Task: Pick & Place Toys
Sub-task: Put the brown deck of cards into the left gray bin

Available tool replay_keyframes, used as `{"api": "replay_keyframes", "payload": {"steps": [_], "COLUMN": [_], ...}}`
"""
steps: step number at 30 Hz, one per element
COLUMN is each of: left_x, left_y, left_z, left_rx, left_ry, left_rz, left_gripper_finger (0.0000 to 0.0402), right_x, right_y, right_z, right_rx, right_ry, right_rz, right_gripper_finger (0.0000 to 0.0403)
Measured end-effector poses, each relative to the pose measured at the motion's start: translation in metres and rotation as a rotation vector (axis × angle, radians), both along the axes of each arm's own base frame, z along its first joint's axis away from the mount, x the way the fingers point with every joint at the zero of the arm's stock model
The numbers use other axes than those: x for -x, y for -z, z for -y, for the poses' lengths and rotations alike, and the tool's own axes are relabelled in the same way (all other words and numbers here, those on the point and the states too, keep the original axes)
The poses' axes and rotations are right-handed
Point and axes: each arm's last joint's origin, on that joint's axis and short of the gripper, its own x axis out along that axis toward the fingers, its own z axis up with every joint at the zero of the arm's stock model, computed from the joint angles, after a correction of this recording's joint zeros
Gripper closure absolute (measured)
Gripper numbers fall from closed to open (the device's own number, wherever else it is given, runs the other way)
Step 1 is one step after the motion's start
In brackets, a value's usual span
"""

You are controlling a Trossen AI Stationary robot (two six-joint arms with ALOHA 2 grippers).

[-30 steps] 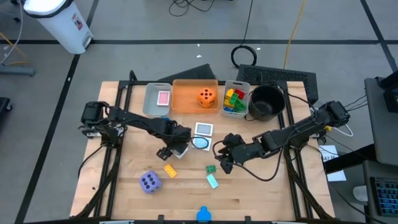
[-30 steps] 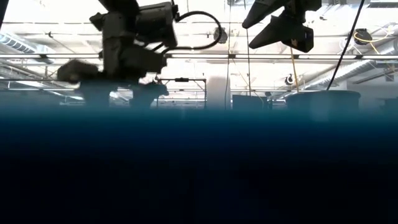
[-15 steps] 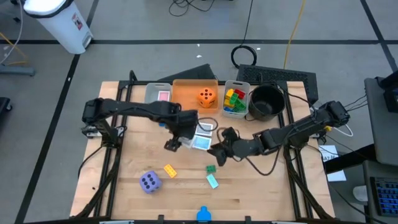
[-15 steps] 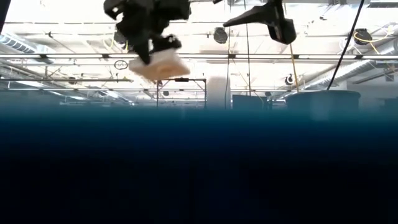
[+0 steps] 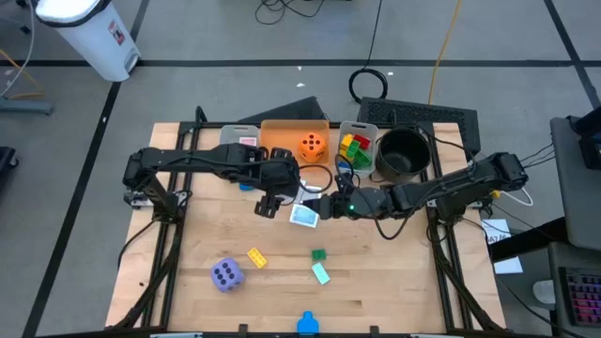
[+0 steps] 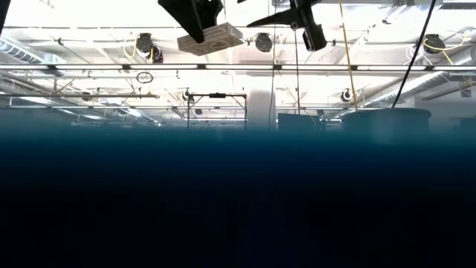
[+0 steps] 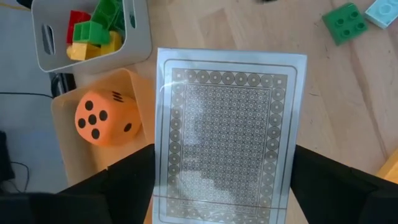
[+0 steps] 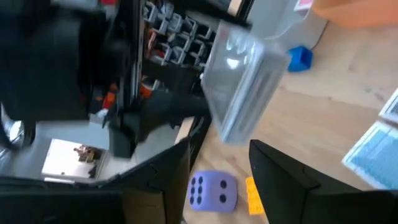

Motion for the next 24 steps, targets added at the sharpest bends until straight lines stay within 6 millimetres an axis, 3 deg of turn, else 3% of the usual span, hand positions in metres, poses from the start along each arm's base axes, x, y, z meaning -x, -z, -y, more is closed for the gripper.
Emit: {"api": "replay_keyframes", "payload": {"steps": [8, 16, 24], "left_x": [0.000, 0.000, -0.004], "left_y": [0.000, 0.000, -0.002], "left_z": [0.006, 0.006, 0.008], "left_rx": [-0.004, 0.006, 0.050], "left_ry": [-0.010, -0.033, -0.005], "left_rz": [0.003, 0.011, 0.057], "left_gripper_finger": [0.0103, 0.0064, 0.0100], "right_x": [-0.005, -0.010, -0.012], "right_y": [0.002, 0.008, 0.005], "right_z": [0.020, 0.031, 0.037], "right_rx": [-0.016, -0.022, 0.025], "right_ry": [-0.009, 0.005, -0.010], "right_rz": [-0.015, -0.025, -0.006], "right_gripper_finger": [0.0245, 0.0245, 0.0245]}}
